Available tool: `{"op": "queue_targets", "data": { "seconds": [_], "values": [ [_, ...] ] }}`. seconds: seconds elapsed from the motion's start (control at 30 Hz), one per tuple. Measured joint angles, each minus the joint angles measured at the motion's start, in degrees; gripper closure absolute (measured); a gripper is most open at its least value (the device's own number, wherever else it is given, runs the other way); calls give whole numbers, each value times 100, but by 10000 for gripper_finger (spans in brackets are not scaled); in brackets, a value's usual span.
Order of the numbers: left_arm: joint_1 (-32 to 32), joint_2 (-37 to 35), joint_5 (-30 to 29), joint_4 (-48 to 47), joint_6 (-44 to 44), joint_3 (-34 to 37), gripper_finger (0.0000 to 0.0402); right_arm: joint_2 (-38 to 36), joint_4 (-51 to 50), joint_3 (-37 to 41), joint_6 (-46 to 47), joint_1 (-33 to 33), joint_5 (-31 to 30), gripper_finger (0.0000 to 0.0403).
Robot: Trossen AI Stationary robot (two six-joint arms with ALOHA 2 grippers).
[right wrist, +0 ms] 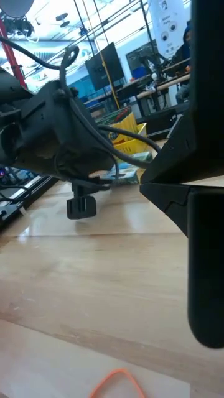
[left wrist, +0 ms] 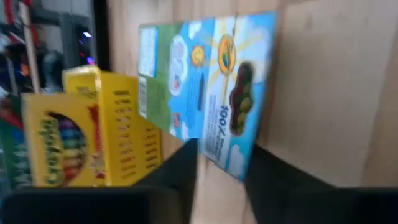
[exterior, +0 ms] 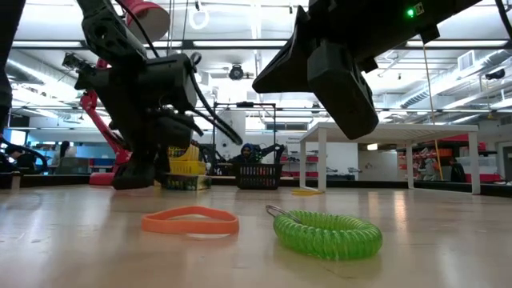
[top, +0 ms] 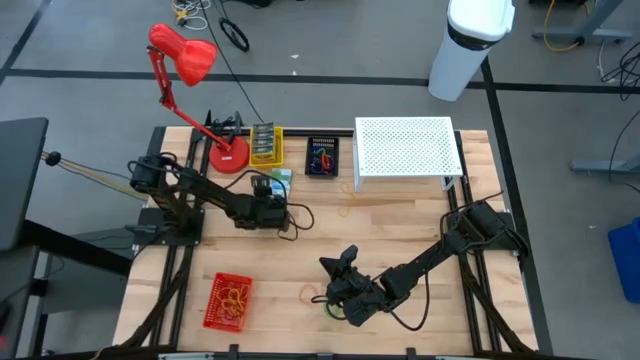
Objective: Pick & Place Office Desk Supplies
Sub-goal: Put the yellow crayon box into the yellow bin
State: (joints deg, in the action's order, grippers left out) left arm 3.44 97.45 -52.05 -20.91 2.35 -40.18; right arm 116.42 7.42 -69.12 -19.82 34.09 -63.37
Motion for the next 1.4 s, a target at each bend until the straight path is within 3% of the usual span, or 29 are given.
{"op": "queue_targets", "data": {
  "seconds": [0.13, 0.2, 0.43, 0.77, 0.9, 1.1, 1.4],
  "values": [
    [136, -11, -202, 1, 245, -68, 376, 0, 4, 0, 3, 2, 0, 391],
    [198, -11, -197, 3, 370, -143, 391, 0, 5, 0, 3, 0, 0, 391],
    [260, -388, -203, -607, 244, -479, 396, 0, 2, 0, 3, 1, 0, 391],
    [-323, -2002, -192, -2017, -990, -667, 397, 0, 1, 0, 3, 0, 0, 391],
    [-831, -2335, -147, -2092, -644, -667, 397, 0, 5, 0, 3, 0, 0, 391],
    [-1412, -2448, 798, -2204, 219, -660, 397, 0, 0, 0, -2, 1, 2, 391],
    [-1716, -2459, 948, -2100, 839, -664, 395, 0, -3, 0, 0, 1, 2, 391]
  ]
}}
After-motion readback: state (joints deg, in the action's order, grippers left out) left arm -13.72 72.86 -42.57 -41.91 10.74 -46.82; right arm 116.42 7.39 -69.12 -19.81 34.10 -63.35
